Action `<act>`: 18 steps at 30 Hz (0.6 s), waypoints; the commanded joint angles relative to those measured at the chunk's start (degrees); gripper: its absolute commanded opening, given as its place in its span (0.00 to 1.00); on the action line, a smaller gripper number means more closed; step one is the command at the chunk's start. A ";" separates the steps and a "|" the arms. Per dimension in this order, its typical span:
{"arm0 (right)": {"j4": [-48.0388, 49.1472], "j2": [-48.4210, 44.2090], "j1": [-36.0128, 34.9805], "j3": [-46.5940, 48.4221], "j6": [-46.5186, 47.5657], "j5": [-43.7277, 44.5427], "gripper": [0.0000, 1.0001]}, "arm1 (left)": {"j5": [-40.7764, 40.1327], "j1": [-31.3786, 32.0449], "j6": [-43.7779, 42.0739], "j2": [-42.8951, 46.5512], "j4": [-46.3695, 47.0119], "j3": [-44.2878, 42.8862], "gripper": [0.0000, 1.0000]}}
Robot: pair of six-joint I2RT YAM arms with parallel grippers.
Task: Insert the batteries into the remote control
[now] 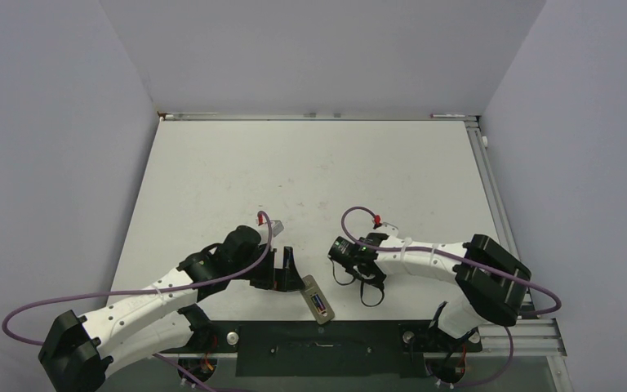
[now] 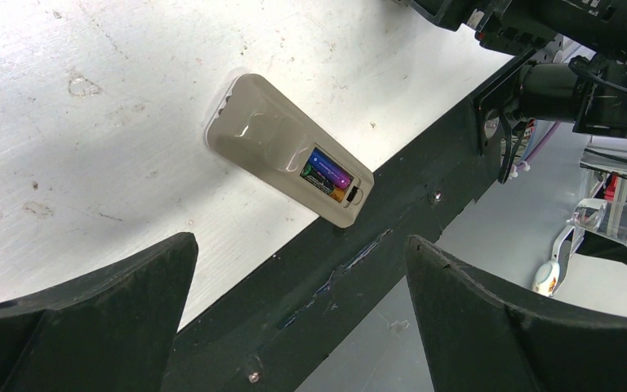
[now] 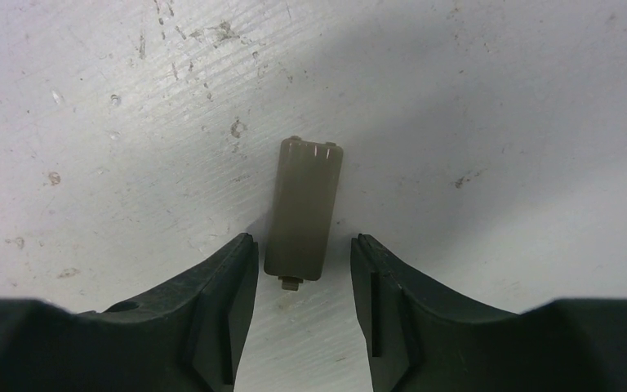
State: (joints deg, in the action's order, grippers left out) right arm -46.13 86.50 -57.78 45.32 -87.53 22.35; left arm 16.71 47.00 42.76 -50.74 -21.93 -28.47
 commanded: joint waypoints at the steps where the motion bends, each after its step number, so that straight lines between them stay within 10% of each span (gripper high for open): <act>1: 0.54 1.67 0.27 0.56 -0.31 0.09 0.45 | 0.08 -0.38 -0.75 0.64 0.42 -1.24 0.96; 18: 0.65 1.98 0.23 1.01 -0.08 -1.02 0.38 | 0.38 -0.71 -0.83 -0.06 0.75 -1.24 0.96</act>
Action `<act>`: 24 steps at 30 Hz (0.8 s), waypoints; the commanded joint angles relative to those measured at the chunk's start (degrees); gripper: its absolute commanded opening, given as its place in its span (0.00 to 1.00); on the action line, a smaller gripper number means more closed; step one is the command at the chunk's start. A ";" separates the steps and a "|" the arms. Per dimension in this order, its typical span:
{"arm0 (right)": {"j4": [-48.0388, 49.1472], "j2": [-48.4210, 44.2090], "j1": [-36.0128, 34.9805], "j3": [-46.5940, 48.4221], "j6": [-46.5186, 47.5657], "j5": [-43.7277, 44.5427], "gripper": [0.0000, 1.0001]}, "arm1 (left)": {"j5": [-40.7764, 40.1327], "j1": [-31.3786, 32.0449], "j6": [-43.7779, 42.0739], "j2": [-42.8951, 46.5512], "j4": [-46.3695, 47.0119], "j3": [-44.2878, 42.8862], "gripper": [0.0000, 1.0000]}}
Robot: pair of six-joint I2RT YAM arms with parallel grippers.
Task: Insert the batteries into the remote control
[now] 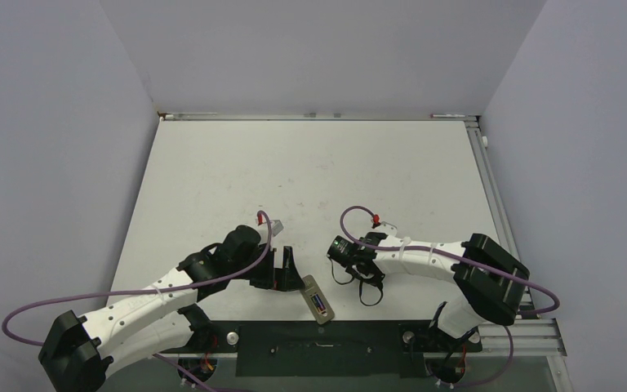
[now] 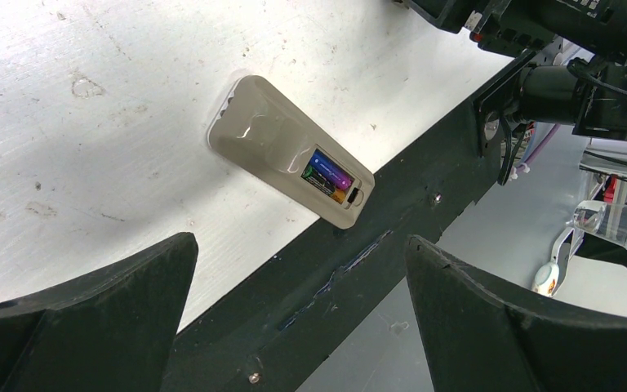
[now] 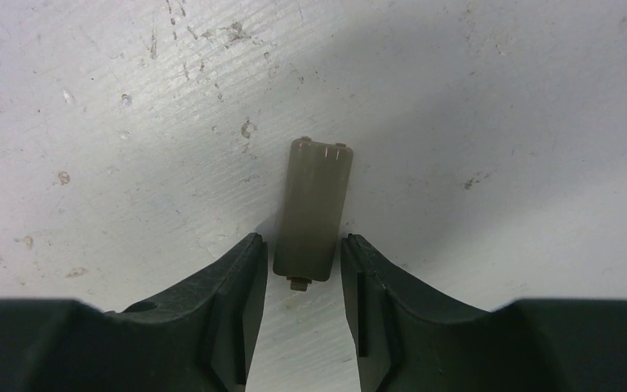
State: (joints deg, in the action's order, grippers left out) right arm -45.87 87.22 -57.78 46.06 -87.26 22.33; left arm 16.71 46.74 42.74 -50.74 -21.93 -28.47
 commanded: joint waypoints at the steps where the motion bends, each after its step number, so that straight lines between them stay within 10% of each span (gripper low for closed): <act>1: 0.43 1.27 0.23 0.23 -0.33 -1.17 0.37 | 0.36 -0.43 -0.81 -0.06 0.75 -1.24 0.96; 24: -1.79 0.04 -1.30 2.99 5.32 1.45 0.09 | 0.31 -0.51 -0.65 -0.15 0.67 -1.15 0.96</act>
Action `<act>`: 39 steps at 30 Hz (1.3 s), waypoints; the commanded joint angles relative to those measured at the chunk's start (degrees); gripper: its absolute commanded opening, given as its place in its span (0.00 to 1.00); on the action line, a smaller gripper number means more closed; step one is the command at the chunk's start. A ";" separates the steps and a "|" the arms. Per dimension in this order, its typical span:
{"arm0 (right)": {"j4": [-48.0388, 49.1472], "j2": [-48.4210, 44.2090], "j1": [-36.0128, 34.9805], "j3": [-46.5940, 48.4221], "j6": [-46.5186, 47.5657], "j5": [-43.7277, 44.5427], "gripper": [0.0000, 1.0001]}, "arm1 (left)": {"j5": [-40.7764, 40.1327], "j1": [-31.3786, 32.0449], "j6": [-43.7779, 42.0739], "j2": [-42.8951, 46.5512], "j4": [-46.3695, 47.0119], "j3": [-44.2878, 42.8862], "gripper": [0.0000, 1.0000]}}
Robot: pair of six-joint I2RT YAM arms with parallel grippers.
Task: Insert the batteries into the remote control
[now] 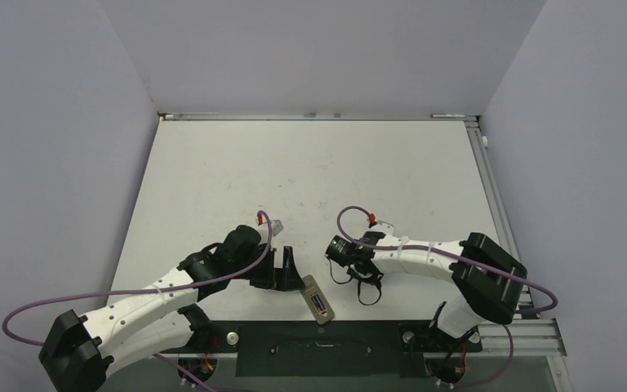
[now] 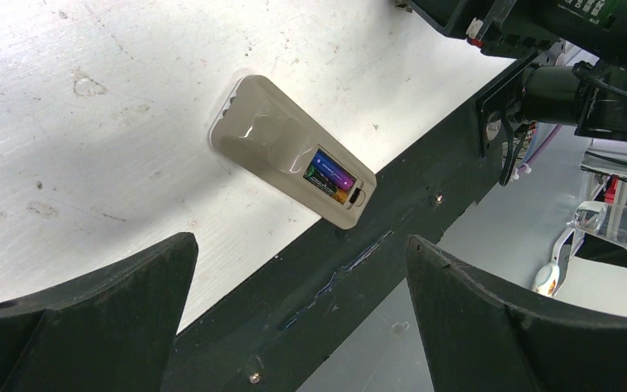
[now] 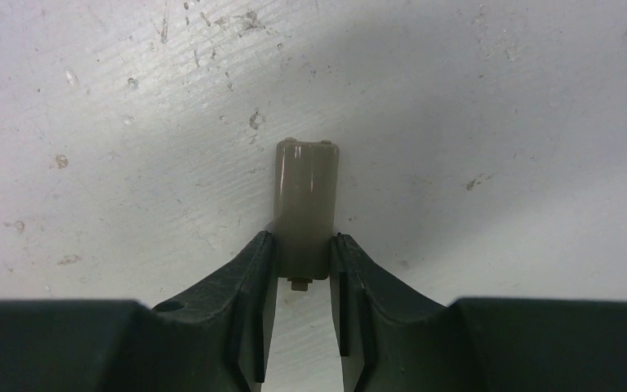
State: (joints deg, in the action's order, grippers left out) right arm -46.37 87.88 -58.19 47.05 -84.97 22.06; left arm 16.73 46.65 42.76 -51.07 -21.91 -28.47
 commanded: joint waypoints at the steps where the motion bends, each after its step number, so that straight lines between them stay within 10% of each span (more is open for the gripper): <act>1: -1.34 -0.67 -1.01 2.30 4.22 1.94 0.09 | 0.18 -0.42 -0.54 0.18 0.69 -1.08 0.96; 39: 6.44 -9.99 -10.57 7.03 40.37 -12.47 0.09 | -5.53 -9.29 -2.94 8.19 -13.41 -10.38 0.96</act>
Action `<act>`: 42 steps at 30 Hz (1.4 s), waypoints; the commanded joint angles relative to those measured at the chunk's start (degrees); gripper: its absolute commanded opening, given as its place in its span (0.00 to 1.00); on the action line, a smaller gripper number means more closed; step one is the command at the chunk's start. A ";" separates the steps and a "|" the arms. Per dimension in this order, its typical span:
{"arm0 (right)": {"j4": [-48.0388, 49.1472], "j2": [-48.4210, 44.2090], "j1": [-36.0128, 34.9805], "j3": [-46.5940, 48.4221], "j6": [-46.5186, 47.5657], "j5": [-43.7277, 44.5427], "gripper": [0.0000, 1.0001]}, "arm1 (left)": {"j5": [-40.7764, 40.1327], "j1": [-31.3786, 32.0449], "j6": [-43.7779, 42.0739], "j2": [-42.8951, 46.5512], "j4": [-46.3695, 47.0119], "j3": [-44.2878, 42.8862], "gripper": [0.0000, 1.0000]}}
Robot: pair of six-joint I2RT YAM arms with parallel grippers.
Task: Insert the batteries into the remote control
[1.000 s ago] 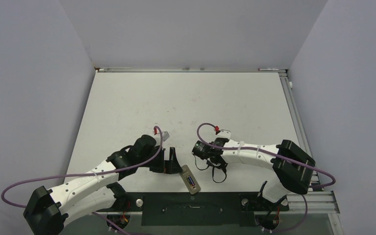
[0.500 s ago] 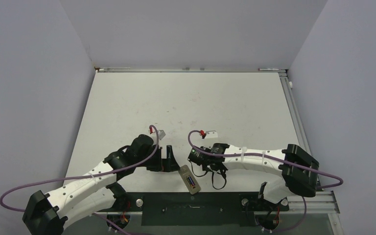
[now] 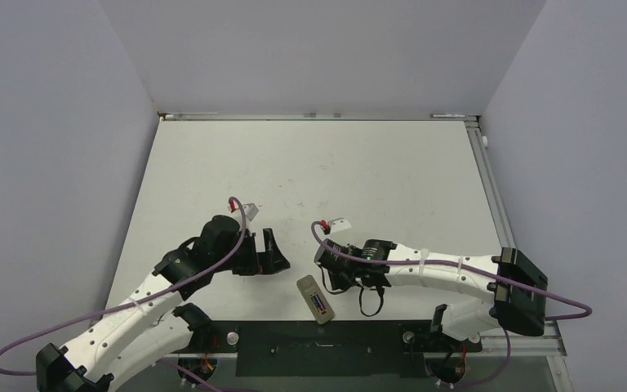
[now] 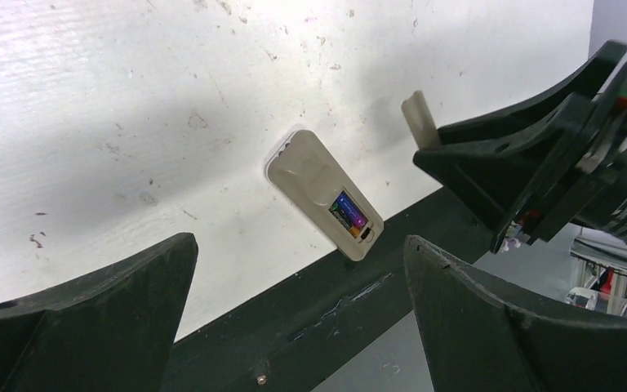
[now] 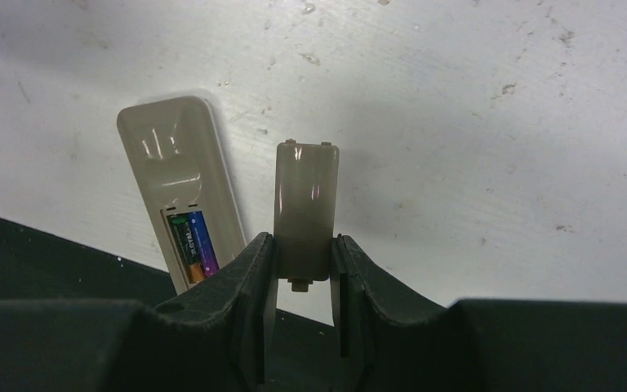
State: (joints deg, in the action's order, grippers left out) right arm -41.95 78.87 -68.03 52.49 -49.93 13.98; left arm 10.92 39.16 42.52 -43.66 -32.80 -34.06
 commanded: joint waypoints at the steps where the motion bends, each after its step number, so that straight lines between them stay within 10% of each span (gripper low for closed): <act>1: 1.81 -0.65 -0.79 2.09 6.18 -5.18 0.09 | 0.28 -2.37 -3.47 0.65 -3.08 -5.56 0.96; 42: -3.22 14.45 -5.80 11.67 10.25 -15.32 0.09 | -18.04 -6.99 -12.82 4.81 -6.14 -10.75 0.96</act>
State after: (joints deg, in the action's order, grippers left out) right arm -45.23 93.41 -73.30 61.95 -38.30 -2.83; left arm -6.26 32.51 30.72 -39.44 -40.05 -43.66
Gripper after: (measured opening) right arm 0.266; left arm 0.963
